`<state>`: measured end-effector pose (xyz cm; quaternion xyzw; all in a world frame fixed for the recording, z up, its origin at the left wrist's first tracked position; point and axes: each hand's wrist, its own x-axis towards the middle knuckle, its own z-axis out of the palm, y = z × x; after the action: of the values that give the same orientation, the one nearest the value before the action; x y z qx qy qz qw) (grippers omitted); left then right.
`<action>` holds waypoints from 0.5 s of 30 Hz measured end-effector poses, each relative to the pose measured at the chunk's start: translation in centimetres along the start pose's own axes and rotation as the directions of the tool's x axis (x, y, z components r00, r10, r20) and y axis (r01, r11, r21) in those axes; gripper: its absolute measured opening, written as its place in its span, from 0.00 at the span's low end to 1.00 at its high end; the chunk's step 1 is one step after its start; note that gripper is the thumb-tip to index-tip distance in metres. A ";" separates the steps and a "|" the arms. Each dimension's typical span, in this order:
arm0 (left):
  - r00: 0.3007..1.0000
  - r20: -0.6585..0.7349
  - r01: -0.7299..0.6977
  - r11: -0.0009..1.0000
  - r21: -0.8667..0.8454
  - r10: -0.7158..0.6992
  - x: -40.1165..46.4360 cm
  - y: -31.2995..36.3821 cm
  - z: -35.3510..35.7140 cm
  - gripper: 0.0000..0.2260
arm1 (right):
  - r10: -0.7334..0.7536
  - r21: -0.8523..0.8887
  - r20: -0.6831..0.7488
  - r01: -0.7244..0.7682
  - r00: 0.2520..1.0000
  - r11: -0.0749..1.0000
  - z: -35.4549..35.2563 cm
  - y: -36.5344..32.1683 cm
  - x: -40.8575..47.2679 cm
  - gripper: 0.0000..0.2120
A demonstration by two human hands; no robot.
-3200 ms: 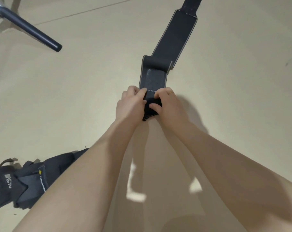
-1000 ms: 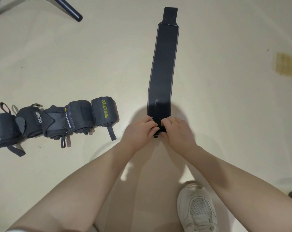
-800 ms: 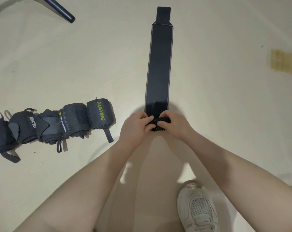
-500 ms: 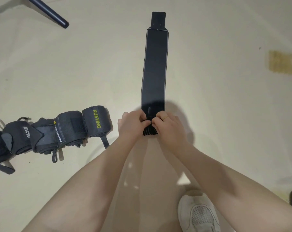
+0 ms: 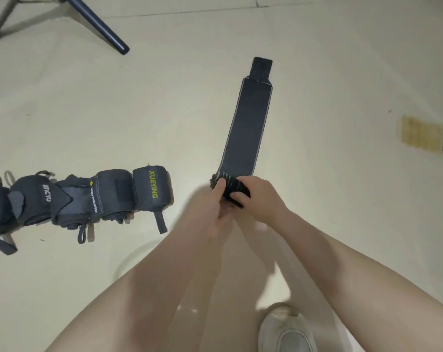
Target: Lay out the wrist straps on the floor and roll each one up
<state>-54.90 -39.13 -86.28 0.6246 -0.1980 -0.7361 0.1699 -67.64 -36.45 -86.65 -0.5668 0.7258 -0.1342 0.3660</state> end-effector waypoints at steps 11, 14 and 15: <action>0.952 0.296 -0.025 0.981 -0.193 0.083 -11.1 8.6 -2.6 0.10 | 0.018 0.290 0.203 -0.077 0.979 0.954 -10.6 -12.0 -4.6 0.15; 0.963 0.212 -0.151 0.986 -0.073 0.163 -14.9 12.3 -2.2 0.11 | 0.071 0.538 0.275 -0.214 0.959 0.815 -13.2 -15.5 -6.4 0.10; 0.960 0.186 -0.206 0.978 -0.033 0.208 -16.2 13.5 -2.1 0.12 | 0.063 0.584 0.273 -0.218 0.960 0.782 -14.0 -16.8 -6.9 0.07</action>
<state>-50.13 -42.88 -65.99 0.5267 -0.2724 -0.7715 0.2306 -64.40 -38.55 -64.08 -0.3747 0.6348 -0.2633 0.6223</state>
